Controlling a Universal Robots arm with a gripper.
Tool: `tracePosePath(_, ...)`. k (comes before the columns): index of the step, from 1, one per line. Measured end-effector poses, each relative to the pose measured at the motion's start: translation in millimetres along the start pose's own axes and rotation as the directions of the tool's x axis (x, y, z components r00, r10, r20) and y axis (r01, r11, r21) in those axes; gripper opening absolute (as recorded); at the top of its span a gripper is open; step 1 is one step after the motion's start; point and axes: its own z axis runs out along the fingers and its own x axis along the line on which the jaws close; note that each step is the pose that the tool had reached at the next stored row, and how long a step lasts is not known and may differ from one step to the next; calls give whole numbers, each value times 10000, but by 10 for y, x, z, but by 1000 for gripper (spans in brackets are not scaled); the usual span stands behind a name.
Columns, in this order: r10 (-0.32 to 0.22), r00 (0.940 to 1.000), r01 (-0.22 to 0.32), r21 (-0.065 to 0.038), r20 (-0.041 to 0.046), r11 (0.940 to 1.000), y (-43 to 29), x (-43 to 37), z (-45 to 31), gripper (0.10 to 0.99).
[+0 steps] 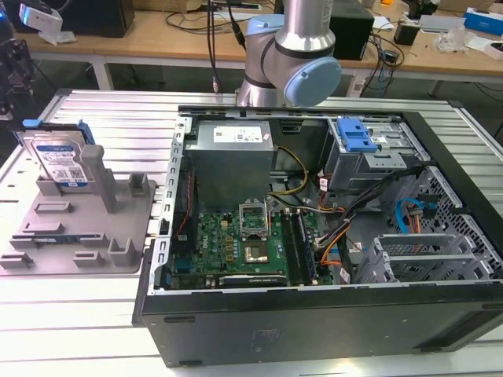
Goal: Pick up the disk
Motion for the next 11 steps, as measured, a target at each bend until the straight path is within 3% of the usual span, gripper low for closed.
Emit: tracePosePath(11, -3, 10000, 3, 1, 0, 10000, -6, -34, 87, 541)
